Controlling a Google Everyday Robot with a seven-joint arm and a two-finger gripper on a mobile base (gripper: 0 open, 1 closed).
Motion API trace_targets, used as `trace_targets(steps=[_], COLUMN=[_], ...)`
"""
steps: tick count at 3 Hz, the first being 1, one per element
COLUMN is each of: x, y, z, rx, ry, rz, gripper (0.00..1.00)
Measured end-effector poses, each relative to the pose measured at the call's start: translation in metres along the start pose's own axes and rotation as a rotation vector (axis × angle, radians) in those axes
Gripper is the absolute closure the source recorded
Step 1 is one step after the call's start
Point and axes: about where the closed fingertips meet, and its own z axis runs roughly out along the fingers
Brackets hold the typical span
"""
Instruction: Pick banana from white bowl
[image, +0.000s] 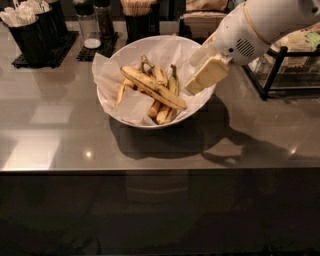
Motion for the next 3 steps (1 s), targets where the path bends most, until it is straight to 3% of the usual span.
trace_targets(steps=[3], x=[-0.017], y=[-0.017], z=[0.057], rx=[-0.06], ry=[-0.002], rz=[-0.033], gripper=[0.42])
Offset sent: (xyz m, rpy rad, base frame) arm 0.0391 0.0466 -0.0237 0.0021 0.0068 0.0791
